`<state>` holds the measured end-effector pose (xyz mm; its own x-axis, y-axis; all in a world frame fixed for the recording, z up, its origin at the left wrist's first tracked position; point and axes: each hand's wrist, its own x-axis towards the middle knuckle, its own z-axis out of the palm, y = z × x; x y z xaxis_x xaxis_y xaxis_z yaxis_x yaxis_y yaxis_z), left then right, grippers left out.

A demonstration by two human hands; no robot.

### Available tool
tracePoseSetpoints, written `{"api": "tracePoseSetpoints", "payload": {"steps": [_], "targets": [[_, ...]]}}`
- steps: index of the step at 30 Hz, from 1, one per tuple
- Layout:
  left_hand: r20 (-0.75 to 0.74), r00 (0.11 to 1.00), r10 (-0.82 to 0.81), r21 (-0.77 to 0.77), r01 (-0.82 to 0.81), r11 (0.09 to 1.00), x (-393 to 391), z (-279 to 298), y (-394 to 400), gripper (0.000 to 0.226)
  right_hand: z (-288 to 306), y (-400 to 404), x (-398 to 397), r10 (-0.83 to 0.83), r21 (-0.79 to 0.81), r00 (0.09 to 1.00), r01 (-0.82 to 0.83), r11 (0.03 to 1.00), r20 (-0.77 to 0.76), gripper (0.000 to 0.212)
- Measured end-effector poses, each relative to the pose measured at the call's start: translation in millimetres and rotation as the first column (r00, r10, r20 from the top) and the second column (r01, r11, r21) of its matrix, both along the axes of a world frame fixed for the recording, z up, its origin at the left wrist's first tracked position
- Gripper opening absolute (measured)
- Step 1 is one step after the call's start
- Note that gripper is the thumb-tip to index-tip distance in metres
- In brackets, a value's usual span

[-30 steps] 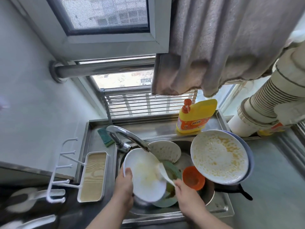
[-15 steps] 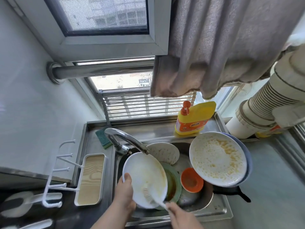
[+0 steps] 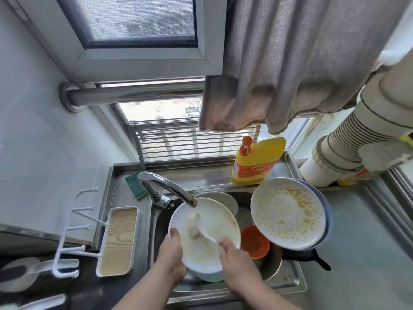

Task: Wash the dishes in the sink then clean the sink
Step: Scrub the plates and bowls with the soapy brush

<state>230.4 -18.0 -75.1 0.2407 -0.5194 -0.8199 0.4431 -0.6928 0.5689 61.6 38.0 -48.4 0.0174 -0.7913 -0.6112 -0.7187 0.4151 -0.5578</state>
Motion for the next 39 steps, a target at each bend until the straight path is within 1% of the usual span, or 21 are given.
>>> {"api": "tracePoseSetpoints", "payload": {"steps": [2,6,8,9,12,14,15,17,19,22,24,25,26,28,29,31,34,36,39], "targets": [[0.0,1.0,0.018,0.017,-0.018,1.0,5,1,-4,0.033,-2,5,-21,-0.036,-0.011,0.998,0.036,0.999,-0.044,0.025],[0.032,0.999,0.038,0.02,-0.038,0.999,11,-1,-6,0.041,16,54,-2,0.066,-0.003,0.997,-0.066,0.998,-0.046,0.024],[0.055,0.998,0.022,-0.001,-0.022,1.0,12,0,-3,0.042,18,55,-4,0.099,0.027,0.994,-0.098,0.995,-0.046,0.027],[0.062,0.998,0.028,-0.011,-0.028,1.0,13,3,-2,0.039,16,48,-16,0.115,0.053,0.992,-0.112,0.992,-0.061,0.024],[0.118,0.992,-0.048,-0.044,0.053,0.998,16,13,-2,0.03,15,30,-63,0.076,0.074,0.986,-0.065,0.995,-0.148,0.019],[0.111,0.987,-0.119,-0.043,0.124,0.991,12,15,-2,0.032,14,15,-72,0.051,0.023,0.975,-0.047,0.999,-0.214,0.02],[0.109,0.982,-0.154,-0.036,0.158,0.987,8,16,0,0.032,14,4,-66,0.019,-0.001,0.975,-0.02,1.0,-0.219,0.021],[0.073,0.98,-0.184,-0.025,0.187,0.982,0,24,4,0.03,17,-18,-37,-0.013,-0.041,0.981,0.006,0.999,-0.192,0.025],[0.049,0.982,-0.182,-0.015,0.183,0.983,0,29,0,0.032,18,-27,-2,0.008,-0.096,0.993,-0.019,0.995,-0.116,0.028],[-0.009,0.992,-0.122,0.001,0.122,0.993,7,28,-13,0.045,30,-4,38,0.068,-0.151,0.997,-0.061,0.987,0.039,0.021],[-0.03,0.994,-0.106,0.016,0.107,0.994,13,32,-17,0.049,39,19,45,0.064,-0.122,0.991,-0.05,0.991,0.116,0.023],[0.0,0.992,-0.128,0.018,0.128,0.992,17,33,-16,0.047,40,24,44,0.053,-0.11,0.991,-0.039,0.993,0.124,0.025],[0.064,0.983,-0.173,0.008,0.173,0.985,18,36,-12,0.044,39,25,42,0.045,-0.104,0.992,-0.032,0.994,0.117,0.024],[0.188,0.948,-0.258,-0.027,0.268,0.963,15,38,2,0.036,33,15,34,0.024,-0.12,0.997,-0.015,0.993,0.073,0.023],[0.217,0.937,-0.275,-0.041,0.291,0.956,13,35,8,0.031,28,7,29,0.012,-0.138,0.999,-0.007,0.99,0.034,0.023],[0.237,0.925,-0.296,-0.049,0.316,0.948,9,30,15,0.024,20,-8,10,-0.024,-0.141,0.999,0.019,0.99,-0.038,0.027],[0.264,0.92,-0.288,-0.058,0.313,0.948,12,32,13,0.023,3,-4,-34,-0.11,-0.054,0.99,0.106,0.993,-0.09,0.022],[0.275,0.918,-0.285,-0.072,0.315,0.946,21,34,9,0.025,-3,12,-54,-0.106,-0.016,0.987,0.105,0.994,-0.124,0.021],[0.282,0.91,-0.303,-0.069,0.334,0.94,22,33,10,0.025,-3,22,-54,-0.108,-0.001,0.986,0.108,0.994,-0.126,0.02]]}}
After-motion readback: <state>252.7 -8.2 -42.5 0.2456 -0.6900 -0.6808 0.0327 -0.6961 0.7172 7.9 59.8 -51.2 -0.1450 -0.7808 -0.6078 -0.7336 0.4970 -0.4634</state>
